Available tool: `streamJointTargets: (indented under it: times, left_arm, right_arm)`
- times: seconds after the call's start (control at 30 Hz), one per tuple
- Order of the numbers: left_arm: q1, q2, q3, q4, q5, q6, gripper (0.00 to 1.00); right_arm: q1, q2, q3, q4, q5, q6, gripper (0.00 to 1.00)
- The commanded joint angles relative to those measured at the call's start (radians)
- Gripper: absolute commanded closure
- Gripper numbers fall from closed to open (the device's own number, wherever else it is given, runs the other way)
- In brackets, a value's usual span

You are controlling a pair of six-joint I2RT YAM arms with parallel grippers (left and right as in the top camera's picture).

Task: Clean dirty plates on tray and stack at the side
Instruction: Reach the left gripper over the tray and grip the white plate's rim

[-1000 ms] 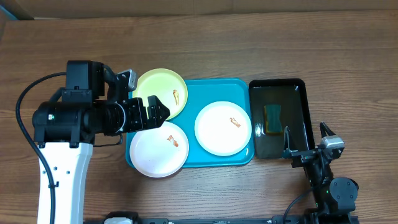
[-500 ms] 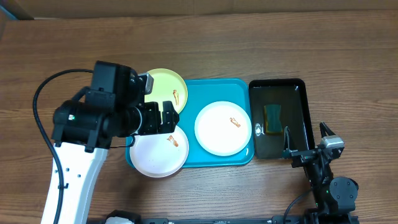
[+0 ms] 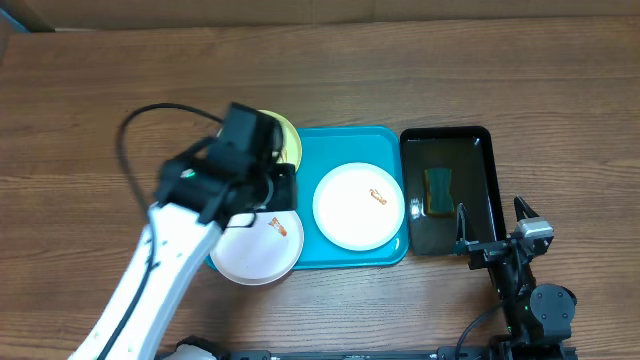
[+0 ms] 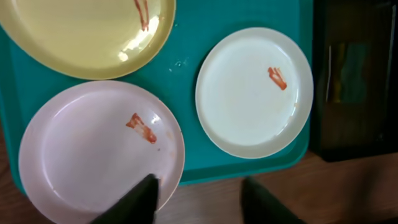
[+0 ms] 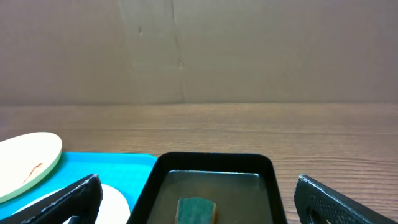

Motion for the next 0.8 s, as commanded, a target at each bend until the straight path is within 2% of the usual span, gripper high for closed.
streamJointTargets:
  times: [0.0, 0.07, 0.13, 0.37, 0.57, 0.7, 0.77]
  left_arm:
    - [-0.053, 0.098, -0.026, 0.077, -0.028, -0.047, 0.68]
    - [-0.072, 0.151, -0.026, 0.113, -0.04, -0.057, 0.59]
    - [-0.091, 0.211, -0.026, 0.137, -0.064, -0.061, 0.55]
    - [-0.119, 0.423, -0.026, 0.196, -0.119, -0.09, 0.55]
    - [-0.119, 0.54, -0.026, 0.212, -0.121, -0.116, 0.62]
    - [-0.12, 0.575, -0.026, 0.23, -0.121, -0.115, 0.82]
    - [-0.12, 0.591, -0.026, 0.241, -0.121, -0.115, 0.83]
  right_arm:
    - [0.003, 0.0, -0.01, 0.005, -0.002, -0.003, 0.0]
    - [0.003, 0.0, -0.01, 0.005, -0.002, -0.003, 0.0]
    - [0.003, 0.0, -0.01, 0.005, -0.002, -0.003, 0.0]
    - [0.003, 0.0, -0.01, 0.005, -0.002, -0.003, 0.0]
    - [0.003, 0.0, -0.01, 0.005, -0.002, -0.003, 0.0]
    - [0.003, 0.0, -0.01, 0.005, -0.002, -0.003, 0.0]
    - [0.003, 0.0, -0.01, 0.005, -0.002, -0.003, 0.0]
